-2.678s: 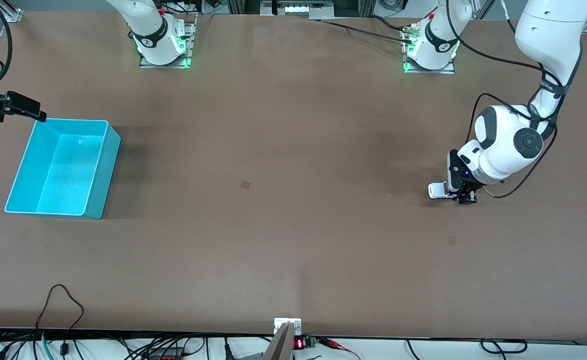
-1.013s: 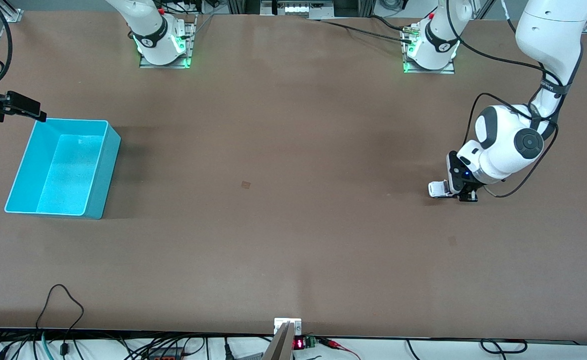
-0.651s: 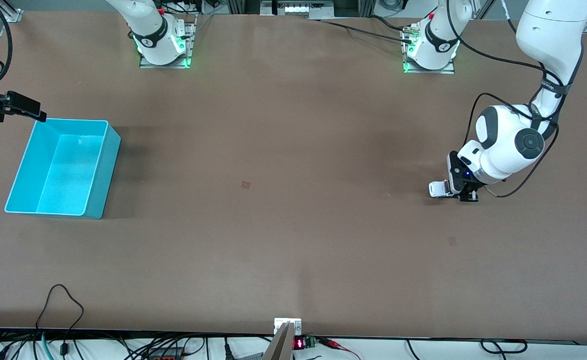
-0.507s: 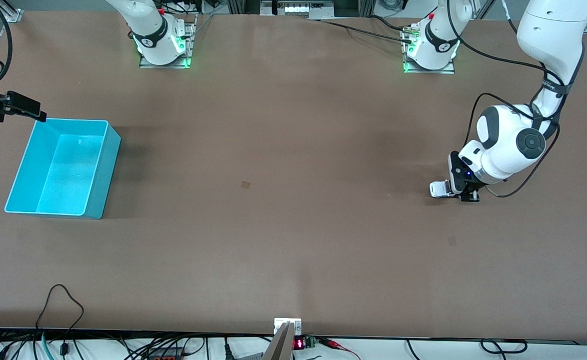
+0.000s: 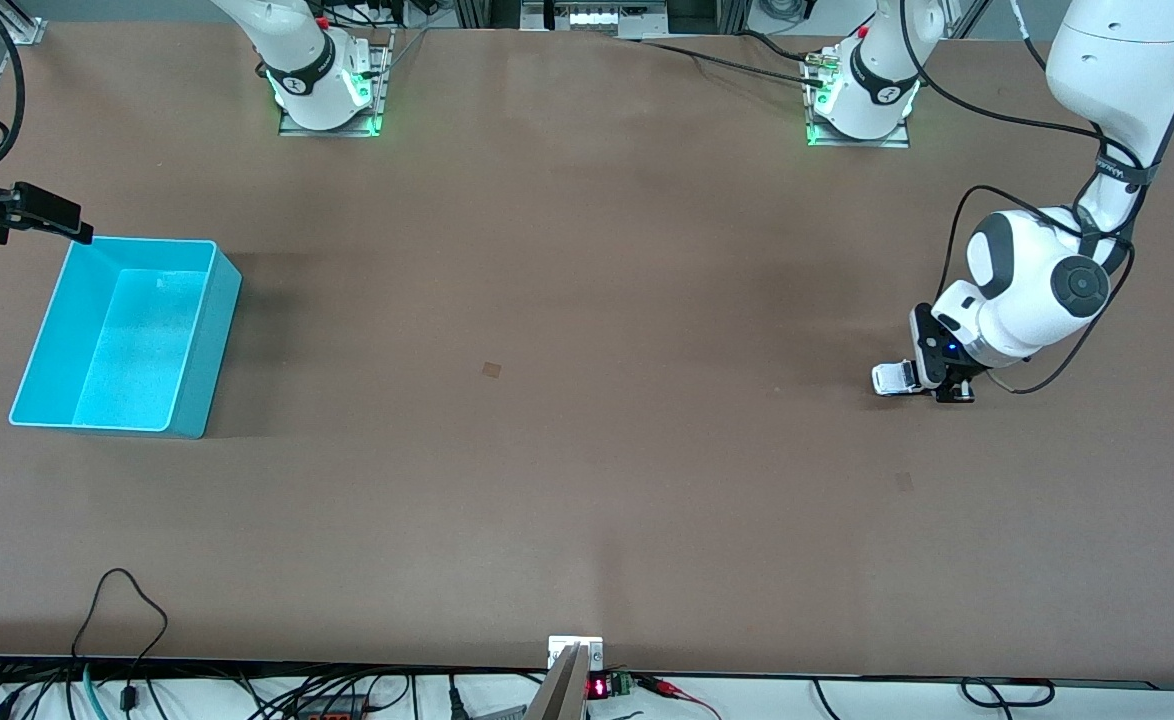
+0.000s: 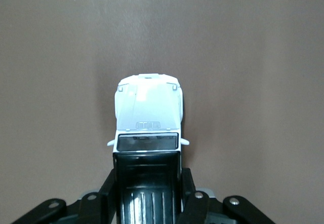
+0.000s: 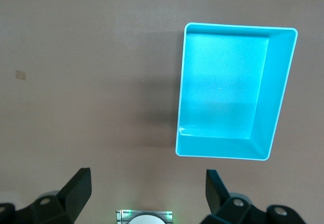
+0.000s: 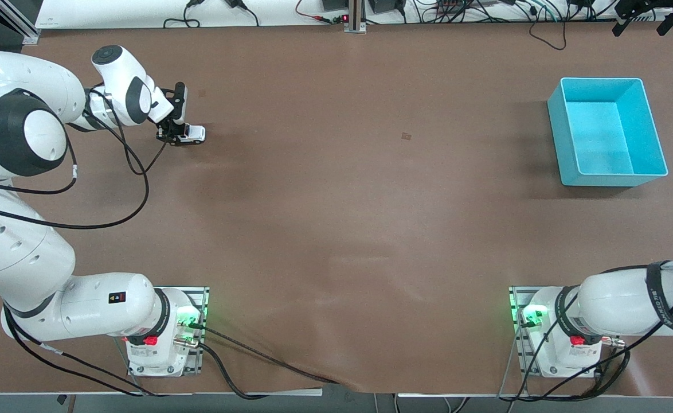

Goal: Wind and store white jeep toy
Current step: 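Drag the pressed jeep backward with the left gripper to wind it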

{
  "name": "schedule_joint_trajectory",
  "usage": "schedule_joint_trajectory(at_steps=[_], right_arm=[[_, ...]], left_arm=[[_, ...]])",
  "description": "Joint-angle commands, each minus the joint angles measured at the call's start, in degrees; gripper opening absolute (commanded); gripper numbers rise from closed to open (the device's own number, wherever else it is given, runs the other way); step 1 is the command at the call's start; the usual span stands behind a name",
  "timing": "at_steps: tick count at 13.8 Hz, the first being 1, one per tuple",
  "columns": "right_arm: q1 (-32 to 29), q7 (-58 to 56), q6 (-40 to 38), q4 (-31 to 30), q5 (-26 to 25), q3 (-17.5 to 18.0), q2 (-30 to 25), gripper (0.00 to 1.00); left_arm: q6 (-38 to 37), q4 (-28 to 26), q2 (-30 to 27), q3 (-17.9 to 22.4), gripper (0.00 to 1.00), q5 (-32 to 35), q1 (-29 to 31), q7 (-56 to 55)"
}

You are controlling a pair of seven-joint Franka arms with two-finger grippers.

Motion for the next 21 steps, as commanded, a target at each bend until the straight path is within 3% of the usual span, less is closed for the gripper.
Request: schedule_joint_trajectory(at_steps=[1, 21], right_arm=[[0.0, 0.7, 0.1, -1.0, -0.1, 0.1, -1.1, 1.0], [0.0, 0.8, 0.0, -1.0, -0.1, 0.1, -1.0, 1.0]], left_arm=[[-1.1, 1.0, 0.9, -0.1, 0.11, 0.0, 1.3, 2.2], [-1.1, 3.1, 3.4, -0.1, 0.11, 0.9, 7.0, 7.5]])
